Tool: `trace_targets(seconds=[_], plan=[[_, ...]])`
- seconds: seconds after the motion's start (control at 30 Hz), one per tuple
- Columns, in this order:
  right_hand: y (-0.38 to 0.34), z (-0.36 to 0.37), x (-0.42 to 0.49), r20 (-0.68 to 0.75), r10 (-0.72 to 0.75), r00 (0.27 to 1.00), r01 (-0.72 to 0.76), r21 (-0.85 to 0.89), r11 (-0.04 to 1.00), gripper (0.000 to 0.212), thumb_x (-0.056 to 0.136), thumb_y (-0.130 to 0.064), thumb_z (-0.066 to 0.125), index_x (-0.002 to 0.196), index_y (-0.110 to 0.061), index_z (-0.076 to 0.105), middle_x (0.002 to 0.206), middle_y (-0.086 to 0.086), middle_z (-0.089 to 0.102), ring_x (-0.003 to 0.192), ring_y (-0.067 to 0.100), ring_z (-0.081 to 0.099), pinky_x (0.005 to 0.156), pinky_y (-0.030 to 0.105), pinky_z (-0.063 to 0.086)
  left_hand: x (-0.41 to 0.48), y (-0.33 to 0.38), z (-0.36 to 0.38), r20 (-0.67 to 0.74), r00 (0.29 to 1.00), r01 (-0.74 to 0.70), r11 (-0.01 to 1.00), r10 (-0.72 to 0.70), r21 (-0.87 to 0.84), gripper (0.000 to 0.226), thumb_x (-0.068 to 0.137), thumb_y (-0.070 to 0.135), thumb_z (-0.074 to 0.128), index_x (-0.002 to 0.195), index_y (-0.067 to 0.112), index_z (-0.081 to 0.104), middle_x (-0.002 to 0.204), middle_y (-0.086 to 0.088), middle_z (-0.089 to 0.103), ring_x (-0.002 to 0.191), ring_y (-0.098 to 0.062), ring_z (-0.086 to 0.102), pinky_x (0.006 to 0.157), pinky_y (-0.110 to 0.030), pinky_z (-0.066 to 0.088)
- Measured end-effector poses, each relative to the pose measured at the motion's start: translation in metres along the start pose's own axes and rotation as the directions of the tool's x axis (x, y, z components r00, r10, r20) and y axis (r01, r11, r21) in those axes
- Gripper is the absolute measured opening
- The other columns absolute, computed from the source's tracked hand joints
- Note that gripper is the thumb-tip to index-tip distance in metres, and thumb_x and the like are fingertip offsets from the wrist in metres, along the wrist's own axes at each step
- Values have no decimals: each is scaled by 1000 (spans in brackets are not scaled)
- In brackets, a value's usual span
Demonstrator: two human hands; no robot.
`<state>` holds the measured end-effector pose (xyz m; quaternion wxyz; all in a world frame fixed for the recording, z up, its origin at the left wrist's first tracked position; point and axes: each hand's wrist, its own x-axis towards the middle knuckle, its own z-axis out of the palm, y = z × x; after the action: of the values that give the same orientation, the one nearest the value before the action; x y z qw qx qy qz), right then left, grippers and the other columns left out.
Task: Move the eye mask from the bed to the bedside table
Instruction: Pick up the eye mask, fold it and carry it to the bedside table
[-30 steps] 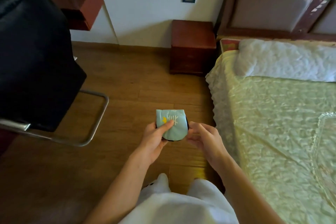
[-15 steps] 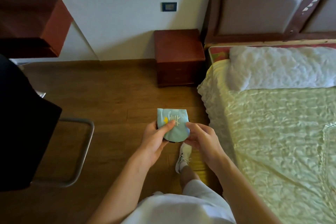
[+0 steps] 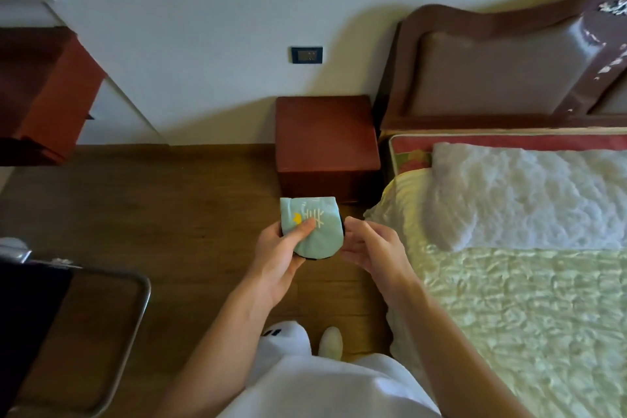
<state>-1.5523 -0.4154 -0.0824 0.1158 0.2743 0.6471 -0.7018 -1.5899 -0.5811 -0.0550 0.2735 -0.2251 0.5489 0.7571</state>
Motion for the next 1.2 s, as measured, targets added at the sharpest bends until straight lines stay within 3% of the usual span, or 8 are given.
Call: trace_targets(seconds=[0.23,0.47,0.6,0.87,1.0,1.2], plan=[[-45,0,84,15,40,999,-40,11,999,39,85,-48,65,100,-16,79,97,10,80,99,26,75,86,37,61,81,56,25,-2,1000,0,1000,0,-5,24,84,13,70,108,12,69,104,-8,76,98,-22,71,75,-33,58],[-101,15,198,-53,83,995,-77,102,992,31,88,-40,70,98,-12,79,95,13,79,94,29,76,82,37,60,193,127,37,33,999,15,1000,-16,15,27,84,12,71,110,8,69,107,-11,76,101,-25,71,83,-37,56],[-149,36,270,-110,109,988,-93,145,985,25,89,-35,71,97,-12,77,92,14,77,88,27,75,77,35,60,265,181,39,57,998,36,999,-36,4,27,85,12,70,111,8,68,107,-11,76,99,-24,72,77,-33,59],[-221,61,366,-120,108,987,-95,105,990,46,71,-54,72,98,-16,78,98,13,80,95,28,77,78,35,58,363,260,51,77,996,41,999,-39,-27,40,83,19,72,120,8,64,112,-10,74,105,-24,70,84,-38,58],[-238,61,394,-131,109,985,-95,105,990,29,84,-42,71,92,-15,79,94,14,80,94,29,76,79,35,59,389,274,57,82,995,68,994,-61,-82,37,85,18,70,119,8,63,114,-11,73,105,-23,70,81,-36,60],[-254,60,422,-59,101,993,-99,37,994,30,91,-36,66,100,-10,77,96,17,80,95,27,77,81,35,60,411,281,66,61,996,67,991,-60,-113,46,82,18,72,124,6,60,119,-15,70,109,-26,68,84,-39,59]])
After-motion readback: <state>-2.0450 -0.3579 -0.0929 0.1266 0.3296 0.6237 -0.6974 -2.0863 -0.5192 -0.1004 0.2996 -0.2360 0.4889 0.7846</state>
